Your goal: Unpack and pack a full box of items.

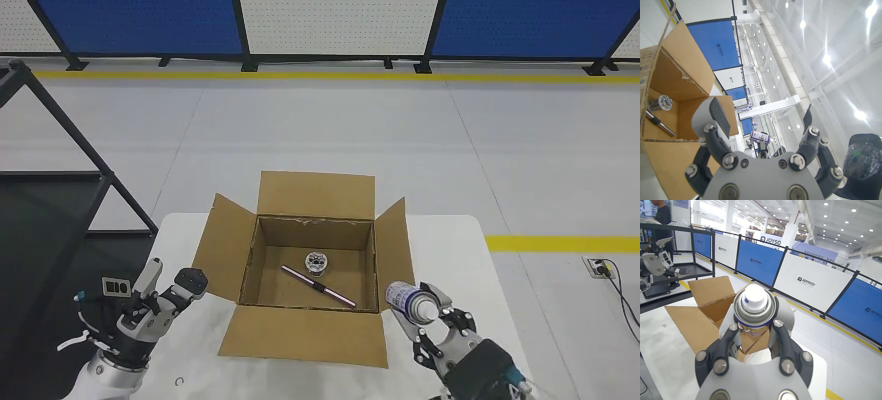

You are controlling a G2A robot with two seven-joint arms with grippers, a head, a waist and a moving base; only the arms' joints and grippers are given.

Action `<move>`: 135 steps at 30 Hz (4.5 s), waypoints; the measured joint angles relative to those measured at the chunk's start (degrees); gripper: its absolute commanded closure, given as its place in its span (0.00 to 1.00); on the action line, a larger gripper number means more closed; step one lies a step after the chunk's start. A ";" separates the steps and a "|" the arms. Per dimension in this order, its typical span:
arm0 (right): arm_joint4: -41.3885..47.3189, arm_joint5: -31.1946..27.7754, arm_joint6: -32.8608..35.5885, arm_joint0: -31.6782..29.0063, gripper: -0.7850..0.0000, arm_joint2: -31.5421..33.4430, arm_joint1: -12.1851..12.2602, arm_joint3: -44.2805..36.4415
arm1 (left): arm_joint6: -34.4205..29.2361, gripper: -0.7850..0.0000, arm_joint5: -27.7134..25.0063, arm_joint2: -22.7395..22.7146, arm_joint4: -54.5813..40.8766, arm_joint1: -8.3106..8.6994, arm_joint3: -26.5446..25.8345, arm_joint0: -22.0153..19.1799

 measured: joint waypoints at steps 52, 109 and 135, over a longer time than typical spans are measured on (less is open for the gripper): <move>8.06 18.45 28.90 40.64 1.00 -30.51 -6.66 29.94 | 0.00 0.00 0.00 0.00 0.00 0.00 0.00 0.00; 13.86 45.76 33.67 55.94 1.00 -36.69 -14.62 64.32 | 0.00 0.00 0.00 0.00 0.00 0.00 0.00 0.00; 19.05 49.60 35.10 67.97 0.67 -41.42 -23.73 90.20 | 0.00 0.00 0.00 0.00 0.00 0.00 0.00 0.00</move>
